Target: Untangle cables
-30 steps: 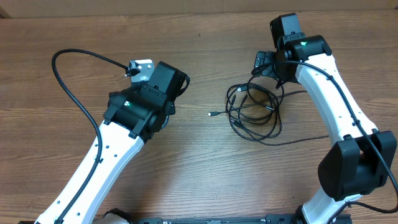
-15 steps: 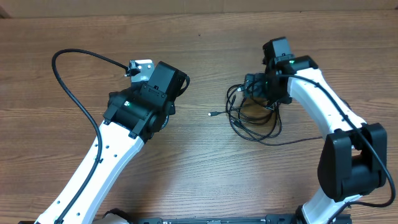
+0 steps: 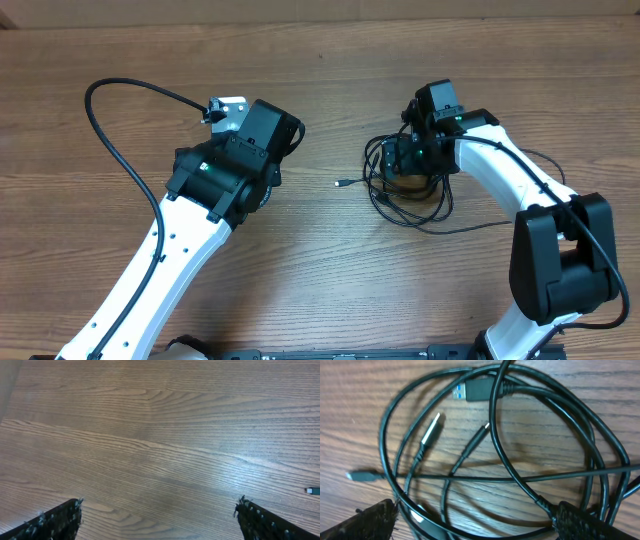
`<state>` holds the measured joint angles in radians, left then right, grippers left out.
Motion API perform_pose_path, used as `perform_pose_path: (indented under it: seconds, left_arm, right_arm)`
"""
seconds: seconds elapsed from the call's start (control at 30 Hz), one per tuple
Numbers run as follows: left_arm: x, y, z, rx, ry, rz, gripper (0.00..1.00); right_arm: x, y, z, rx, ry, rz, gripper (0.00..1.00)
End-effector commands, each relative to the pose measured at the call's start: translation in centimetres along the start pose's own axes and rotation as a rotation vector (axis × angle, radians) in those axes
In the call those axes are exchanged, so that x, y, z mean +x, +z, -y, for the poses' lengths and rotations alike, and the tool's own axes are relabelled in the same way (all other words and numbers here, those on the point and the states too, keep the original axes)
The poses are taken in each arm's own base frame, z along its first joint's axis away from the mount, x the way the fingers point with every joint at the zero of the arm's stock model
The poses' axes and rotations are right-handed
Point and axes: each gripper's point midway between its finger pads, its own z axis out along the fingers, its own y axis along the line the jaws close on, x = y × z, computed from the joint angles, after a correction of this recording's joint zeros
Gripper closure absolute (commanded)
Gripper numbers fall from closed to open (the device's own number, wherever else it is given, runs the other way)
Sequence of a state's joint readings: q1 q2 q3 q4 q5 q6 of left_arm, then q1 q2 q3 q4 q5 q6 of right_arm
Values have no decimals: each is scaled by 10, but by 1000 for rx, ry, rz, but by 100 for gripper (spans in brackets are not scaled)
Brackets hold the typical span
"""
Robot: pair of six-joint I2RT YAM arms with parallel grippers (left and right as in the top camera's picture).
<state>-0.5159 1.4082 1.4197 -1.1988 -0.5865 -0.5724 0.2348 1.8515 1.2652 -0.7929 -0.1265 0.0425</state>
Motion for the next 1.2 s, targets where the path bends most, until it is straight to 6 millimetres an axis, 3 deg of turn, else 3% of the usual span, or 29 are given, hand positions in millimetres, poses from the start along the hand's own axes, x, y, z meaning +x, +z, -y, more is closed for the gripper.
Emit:
perform_pose_path:
  seconds: [0.0,0.37,0.8,0.9,1.17]
  left_arm:
    - [0,-1,-3,1,5,-1,0]
    - [2,-1,-1,10,15,-9,0]
    - [1,-1,-1,9,14,-8,0]
    - [2,-1,-1,9,14,-9,0]
    - [2,-1,-1,10,14,-9,1]
  right_arm:
    - [-4,-3,5,-2,-164,25,0]
    - [-16,1,12,-31,-349,67,0]
    - [-11,37,24,-32,-324,18,0]
    - [-13,37,24,-32,-315,25,9]
    - [-13,37,24,-32,-314,26,53]
